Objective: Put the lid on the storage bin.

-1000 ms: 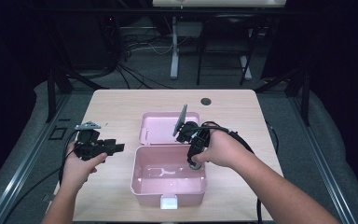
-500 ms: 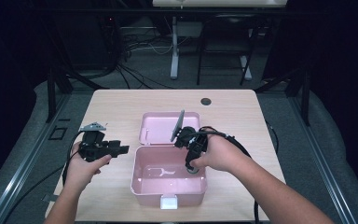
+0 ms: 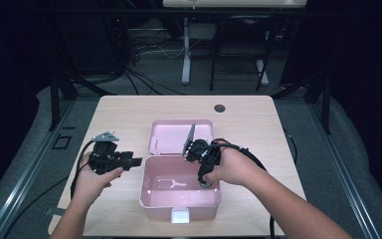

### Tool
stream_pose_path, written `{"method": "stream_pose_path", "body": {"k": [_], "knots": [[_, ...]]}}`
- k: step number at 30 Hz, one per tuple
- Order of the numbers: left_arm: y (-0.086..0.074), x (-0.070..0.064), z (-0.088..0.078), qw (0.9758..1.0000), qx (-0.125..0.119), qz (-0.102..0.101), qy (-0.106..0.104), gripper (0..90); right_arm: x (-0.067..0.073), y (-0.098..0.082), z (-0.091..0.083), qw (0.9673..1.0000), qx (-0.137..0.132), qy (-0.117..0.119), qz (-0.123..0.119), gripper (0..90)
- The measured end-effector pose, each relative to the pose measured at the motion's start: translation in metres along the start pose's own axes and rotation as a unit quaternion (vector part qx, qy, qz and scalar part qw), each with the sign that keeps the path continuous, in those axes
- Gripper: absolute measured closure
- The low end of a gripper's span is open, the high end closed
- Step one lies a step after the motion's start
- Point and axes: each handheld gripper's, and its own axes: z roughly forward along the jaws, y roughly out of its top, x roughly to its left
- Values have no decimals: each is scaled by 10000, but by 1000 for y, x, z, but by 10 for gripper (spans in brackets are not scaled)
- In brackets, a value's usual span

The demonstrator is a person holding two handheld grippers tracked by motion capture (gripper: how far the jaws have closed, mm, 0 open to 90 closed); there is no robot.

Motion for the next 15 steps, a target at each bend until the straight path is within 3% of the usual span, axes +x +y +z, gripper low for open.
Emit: {"method": "stream_pose_path", "body": {"k": [6,15], "knots": [[0,1,1,10000,7,-35,-8,490,1,-1,9,9991,63,-123,-404,504],[-1,3,0,10000,-11,-74,10,490,4,-1,19,9935,117,-234,-1111,504]]}}
